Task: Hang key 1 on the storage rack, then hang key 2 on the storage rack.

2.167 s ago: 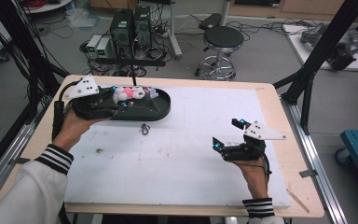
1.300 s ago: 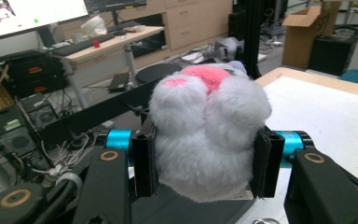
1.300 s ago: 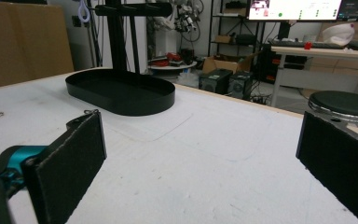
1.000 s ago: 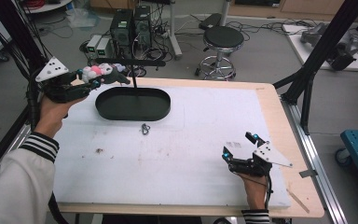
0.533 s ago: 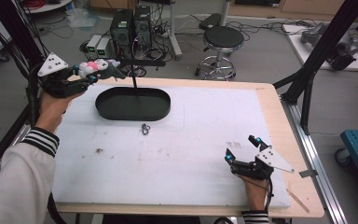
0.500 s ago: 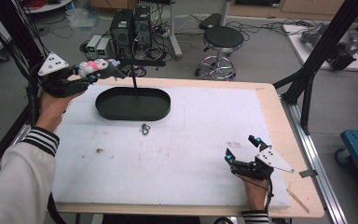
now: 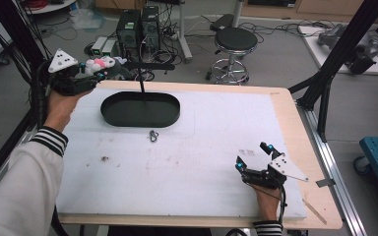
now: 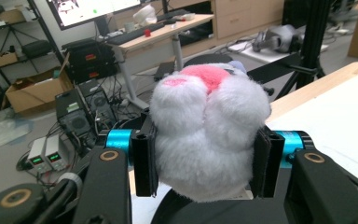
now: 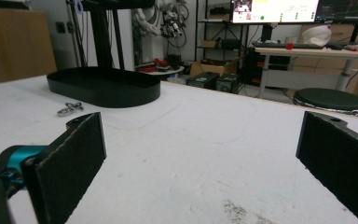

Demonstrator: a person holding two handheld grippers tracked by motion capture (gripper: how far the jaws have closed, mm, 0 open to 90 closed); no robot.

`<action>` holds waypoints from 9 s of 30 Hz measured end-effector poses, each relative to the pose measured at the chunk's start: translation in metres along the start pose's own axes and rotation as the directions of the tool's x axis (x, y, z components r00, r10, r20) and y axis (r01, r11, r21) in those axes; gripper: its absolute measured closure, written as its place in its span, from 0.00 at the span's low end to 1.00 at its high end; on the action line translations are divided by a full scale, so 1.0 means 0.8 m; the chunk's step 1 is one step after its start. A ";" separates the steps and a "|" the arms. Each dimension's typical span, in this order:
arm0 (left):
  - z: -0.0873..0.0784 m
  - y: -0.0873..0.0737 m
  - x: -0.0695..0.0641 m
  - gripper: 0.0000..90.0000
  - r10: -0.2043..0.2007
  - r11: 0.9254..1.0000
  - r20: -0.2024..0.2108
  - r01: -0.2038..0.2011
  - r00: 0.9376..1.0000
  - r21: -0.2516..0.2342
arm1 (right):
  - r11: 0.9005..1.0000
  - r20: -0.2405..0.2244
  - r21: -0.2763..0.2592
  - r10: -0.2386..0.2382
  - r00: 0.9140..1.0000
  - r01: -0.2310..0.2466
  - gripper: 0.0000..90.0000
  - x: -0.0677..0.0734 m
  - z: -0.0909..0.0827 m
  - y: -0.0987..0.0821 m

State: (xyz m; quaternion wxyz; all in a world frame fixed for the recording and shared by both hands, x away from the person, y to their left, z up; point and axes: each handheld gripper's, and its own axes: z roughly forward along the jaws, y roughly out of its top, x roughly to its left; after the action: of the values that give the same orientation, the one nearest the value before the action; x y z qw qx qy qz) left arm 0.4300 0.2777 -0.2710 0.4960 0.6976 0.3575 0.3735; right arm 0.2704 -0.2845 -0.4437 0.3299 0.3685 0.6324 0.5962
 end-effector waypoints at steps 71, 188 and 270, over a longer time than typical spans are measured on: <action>0.041 -0.017 -0.050 0.59 -0.048 0.999 0.070 0.046 0.996 0.023 | 0.999 0.013 -0.041 -0.025 1.000 0.025 0.01 0.004 -0.005 -0.012; -0.081 -0.160 -0.071 0.02 -0.060 0.982 0.399 0.126 0.915 -0.140 | 0.999 0.019 -0.045 -0.026 0.999 0.027 0.01 0.005 -0.005 -0.012; 0.091 -0.094 -0.147 0.04 0.156 0.887 0.600 -0.379 0.784 0.265 | 0.998 0.018 -0.055 -0.013 1.000 0.014 0.01 0.004 -0.006 -0.013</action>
State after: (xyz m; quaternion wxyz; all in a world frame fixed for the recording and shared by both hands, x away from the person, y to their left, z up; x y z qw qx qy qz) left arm 0.4296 0.1634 -0.3794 0.3784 0.9012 0.1545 0.1440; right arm 0.2640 -0.2846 -0.4534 0.3495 0.3600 0.6155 0.6078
